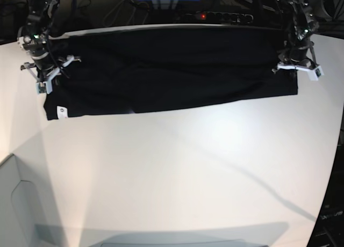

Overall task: Fold the T-shirt properly
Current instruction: 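Hold the folded edge with both grippers and pull it taut, then lower the folded edge and smooth the strip flat with both grippers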

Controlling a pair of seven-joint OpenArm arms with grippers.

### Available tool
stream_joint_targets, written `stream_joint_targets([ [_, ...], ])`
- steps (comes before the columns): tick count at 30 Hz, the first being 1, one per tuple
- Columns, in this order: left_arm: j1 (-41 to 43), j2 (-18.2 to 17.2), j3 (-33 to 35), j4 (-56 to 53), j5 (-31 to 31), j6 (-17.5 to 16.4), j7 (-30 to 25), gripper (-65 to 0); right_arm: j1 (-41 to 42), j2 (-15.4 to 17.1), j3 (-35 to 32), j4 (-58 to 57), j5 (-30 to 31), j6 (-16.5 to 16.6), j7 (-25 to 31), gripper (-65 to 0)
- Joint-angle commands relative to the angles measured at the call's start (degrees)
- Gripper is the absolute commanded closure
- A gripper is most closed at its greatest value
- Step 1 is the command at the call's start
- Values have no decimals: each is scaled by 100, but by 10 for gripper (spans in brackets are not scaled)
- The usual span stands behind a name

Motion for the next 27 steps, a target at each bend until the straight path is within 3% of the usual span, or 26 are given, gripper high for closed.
stream_joint_targets([
  [1, 5, -61, -37, 86, -27, 1, -114, -1, -90, 103, 52, 118, 15, 59, 108, 0],
  [10, 13, -96, -46, 139, -27, 1, -114, 0, -521, 121, 61, 1067, 6, 59, 108, 0],
  [27, 251, -105, -327, 60, -27, 1, -114, 0, 156, 455, 26, -541, 6, 59, 117, 0],
])
